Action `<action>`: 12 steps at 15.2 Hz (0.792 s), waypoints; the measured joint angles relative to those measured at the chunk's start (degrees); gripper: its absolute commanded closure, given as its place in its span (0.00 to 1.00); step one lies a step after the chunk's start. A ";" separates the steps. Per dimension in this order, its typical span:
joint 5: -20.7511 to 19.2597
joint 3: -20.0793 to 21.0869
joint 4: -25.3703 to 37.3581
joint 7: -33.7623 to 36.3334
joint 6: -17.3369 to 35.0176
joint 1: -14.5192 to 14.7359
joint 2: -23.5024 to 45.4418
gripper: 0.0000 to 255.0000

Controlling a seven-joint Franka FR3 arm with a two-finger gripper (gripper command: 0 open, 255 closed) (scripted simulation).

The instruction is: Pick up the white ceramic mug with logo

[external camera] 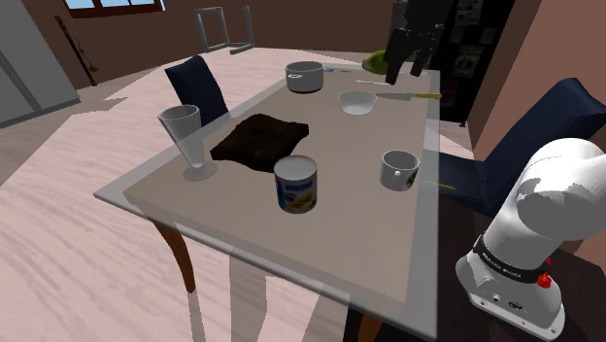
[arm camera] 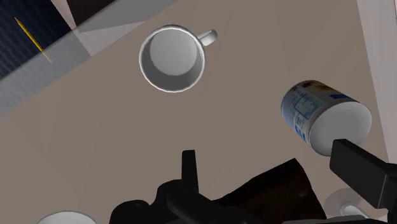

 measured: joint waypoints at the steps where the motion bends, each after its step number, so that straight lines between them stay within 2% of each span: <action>1: 0.00 0.00 0.00 0.00 0.00 0.00 0.00 0.00; 7: -1.30 -3.31 -8.86 -3.56 4.84 -0.81 -1.25 0.00; 12: -3.03 -6.81 -15.57 -7.21 10.42 -2.06 0.41 0.00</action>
